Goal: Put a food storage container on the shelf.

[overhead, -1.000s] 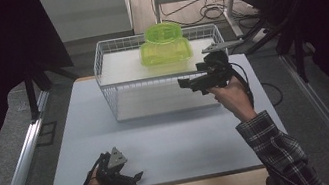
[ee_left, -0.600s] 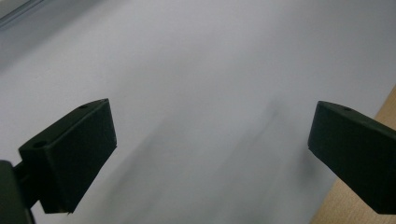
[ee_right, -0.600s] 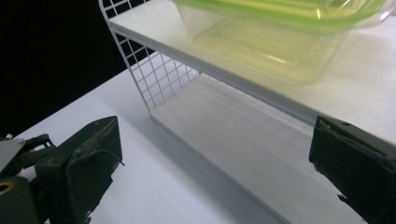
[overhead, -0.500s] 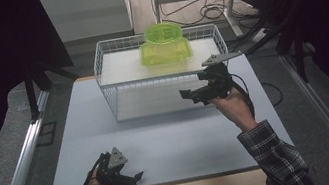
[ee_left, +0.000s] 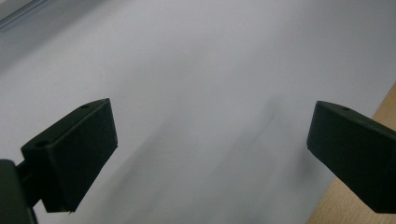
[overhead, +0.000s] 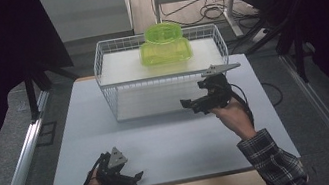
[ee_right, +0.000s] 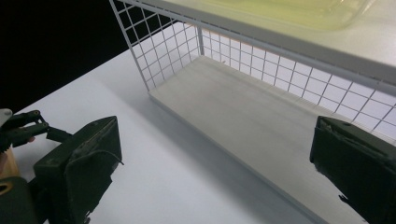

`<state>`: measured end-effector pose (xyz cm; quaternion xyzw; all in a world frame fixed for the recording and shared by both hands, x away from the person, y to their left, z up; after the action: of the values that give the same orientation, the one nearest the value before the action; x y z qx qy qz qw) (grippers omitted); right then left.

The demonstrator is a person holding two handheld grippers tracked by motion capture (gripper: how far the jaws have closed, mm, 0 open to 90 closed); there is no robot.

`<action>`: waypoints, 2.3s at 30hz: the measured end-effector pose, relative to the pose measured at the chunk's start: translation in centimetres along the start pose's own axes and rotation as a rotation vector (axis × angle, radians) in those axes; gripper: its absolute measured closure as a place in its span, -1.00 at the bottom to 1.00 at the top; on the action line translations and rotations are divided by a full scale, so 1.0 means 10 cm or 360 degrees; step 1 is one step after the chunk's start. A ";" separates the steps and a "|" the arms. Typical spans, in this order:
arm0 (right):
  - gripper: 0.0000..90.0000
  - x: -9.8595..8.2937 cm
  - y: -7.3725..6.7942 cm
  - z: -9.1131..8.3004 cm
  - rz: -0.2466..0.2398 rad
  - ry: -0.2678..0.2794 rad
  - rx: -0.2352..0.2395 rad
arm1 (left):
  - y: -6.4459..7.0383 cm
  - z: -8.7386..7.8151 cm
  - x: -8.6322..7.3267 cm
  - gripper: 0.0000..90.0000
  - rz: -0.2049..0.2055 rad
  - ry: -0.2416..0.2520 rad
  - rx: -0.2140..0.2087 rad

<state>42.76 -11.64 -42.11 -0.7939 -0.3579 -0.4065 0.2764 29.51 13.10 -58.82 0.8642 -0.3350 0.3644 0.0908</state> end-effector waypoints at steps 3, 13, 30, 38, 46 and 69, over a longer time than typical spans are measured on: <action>-0.95 -0.04 -0.01 0.01 -0.0005 -0.0003 -0.0004 | 0.00 0.00 0.00 -0.95 -0.0008 -0.0001 0.0005; -0.96 -0.26 0.02 0.07 0.0000 -0.0029 -0.0028 | 0.01 -0.01 0.00 -0.94 -0.0014 -0.0005 -0.0005; -1.00 -0.65 0.06 0.03 0.0010 -0.0082 -0.0082 | 0.02 -0.01 0.01 -0.95 -0.0014 0.0015 -0.0014; -1.00 -0.77 0.07 0.01 0.0022 -0.0088 -0.0090 | 0.02 -0.01 0.01 -0.95 0.0002 0.0022 -0.0010; -1.00 -0.91 0.08 -0.06 0.0022 -0.0095 -0.0107 | 0.02 0.00 0.00 -0.96 0.0039 0.0015 0.0006; -1.00 -1.40 0.10 -0.15 0.0065 -0.0179 -0.0142 | 0.02 0.01 0.00 -0.99 0.0058 0.0027 0.0019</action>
<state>37.12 -18.15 -53.28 -0.8342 -0.3381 -0.3711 0.2283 29.45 12.95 -58.86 0.8553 -0.3478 0.3751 0.0818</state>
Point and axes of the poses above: each handheld gripper's, and its own axes: z roughly forward along the jaws, x roughly out of its top, y roughly to its right, the point moved 8 cm from there along z, roughly forward along the jaws, and after that the axes turned 5 degrees about x, right-handed, at the moved point
